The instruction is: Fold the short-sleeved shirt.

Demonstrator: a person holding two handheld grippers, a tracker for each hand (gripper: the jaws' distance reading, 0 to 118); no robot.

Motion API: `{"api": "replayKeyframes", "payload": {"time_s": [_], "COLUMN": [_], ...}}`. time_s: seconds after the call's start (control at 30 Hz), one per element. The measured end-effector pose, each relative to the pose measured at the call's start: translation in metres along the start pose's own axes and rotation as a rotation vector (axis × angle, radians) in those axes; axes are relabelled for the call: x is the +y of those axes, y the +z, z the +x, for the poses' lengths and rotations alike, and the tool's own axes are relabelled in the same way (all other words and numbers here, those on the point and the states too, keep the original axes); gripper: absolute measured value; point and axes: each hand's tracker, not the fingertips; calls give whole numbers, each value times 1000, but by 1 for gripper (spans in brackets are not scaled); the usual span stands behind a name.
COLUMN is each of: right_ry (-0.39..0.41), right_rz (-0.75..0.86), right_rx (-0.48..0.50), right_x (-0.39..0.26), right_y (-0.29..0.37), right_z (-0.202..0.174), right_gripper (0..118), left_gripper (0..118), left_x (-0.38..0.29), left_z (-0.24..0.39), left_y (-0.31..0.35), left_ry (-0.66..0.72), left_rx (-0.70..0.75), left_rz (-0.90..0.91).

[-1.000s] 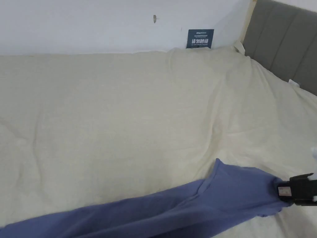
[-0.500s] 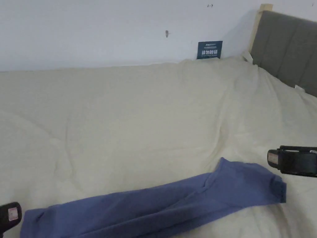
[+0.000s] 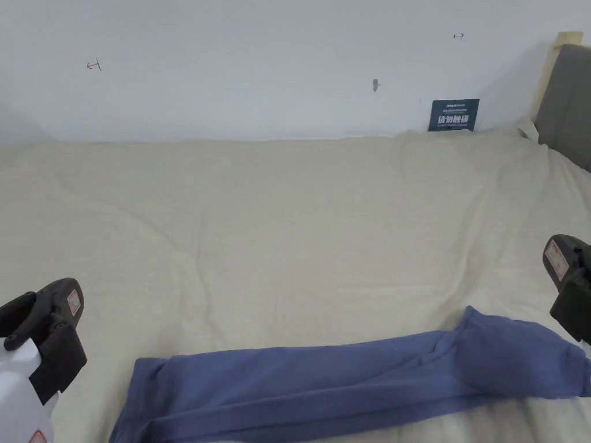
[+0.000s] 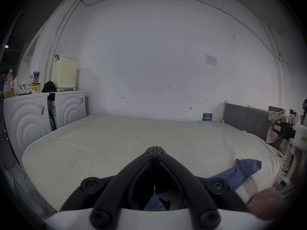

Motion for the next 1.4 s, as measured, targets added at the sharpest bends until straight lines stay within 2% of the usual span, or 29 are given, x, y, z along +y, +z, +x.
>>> {"api": "replayKeyframes", "payload": {"time_s": [0.1,0.13,0.17,0.23,0.3,0.33,0.4,0.43,0.5,0.53,0.6,0.7,0.8,0.87,1.0,1.03,1.07,1.1,1.17,1.2,1.23,1.27,1.3,1.4], "right_ry": [10,8,7,6,5,9,18,19,7,-3,-7,-11,-108,-117,-80,-69,-56,-42,-27,-25,-27,-35,-59,-97], "right_rz": [-32,-33,-34,-61,-97,-115,-135,-149,-186,-207,-233,-287,-362,-366,-356,-357,-363,-370,-384,-392,-400,-409,-423,-430], "right_rx": [10,16,26,48,74,90,104,108,125,130,137,149,191,198,209,215,224,231,240,248,258,269,285,308], "right_x": [7,7,17,21,22,22,19,17,19,17,15,11,15,16,17,16,15,13,8,6,4,3,3,2], "right_y": [0,2,5,6,4,4,2,1,-3,-6,-10,-18,-30,-37,-42,-43,-44,-45,-45,-44,-44,-44,-43,-41], "right_z": [9,10,10,8,8,7,3,1,-3,-5,-10,-17,-22,-23,-32,-33,-35,-36,-42,-43,-44,-47,-47,-44], "right_gripper": [0,0,0,0,0,0,0,0,0,0,0,0,0,0,0,0,0,0,0,0,0,0,0,0], "left_gripper": [0,0,0,0,0,0,0,20,97,118,116,117,118,118,114,95,58,10,9,9,9,9,9,9], "left_x": [-9,-25,-25,-34,-85,-116,-153,-171,-189,-200,-216,-243,-251,-255,-242,-239,-235,-232,-232,-237,-229,-226,-225,-201], "left_z": [-9,-12,-22,-52,-69,-73,-75,-79,-76,-74,-82,-74,-55,-35,-22,-23,-27,-30,-24,-26,-24,-27,-34,-59], "left_y": [-9,-19,-34,-85,-127,-141,-156,-164,-165,-168,-175,-188,-196,-203,-202,-201,-198,-196,-192,-192,-192,-197,-203,-204], "left_ry": [-24,438,459,559,819,974,1107,1103,1057,1037,1089,1207,1349,1426,1313,1286,1262,1234,1037,998,1116,1090,962,863], "left_rx": [20,-56,-111,-302,-578,-736,-799,-770,-738,-736,-755,-851,-1020,-1113,-1093,-1056,-995,-946,-739,-702,-816,-794,-743,-703], "left_rz": [1,-168,-232,-601,-1011,-1032,-1098,-1132,-1118,-1120,-1068,-1113,-1052,-1081,-1070,-1075,-1081,-1080,-1160,-1153,-1130,-1127,-1153,-1173]}}
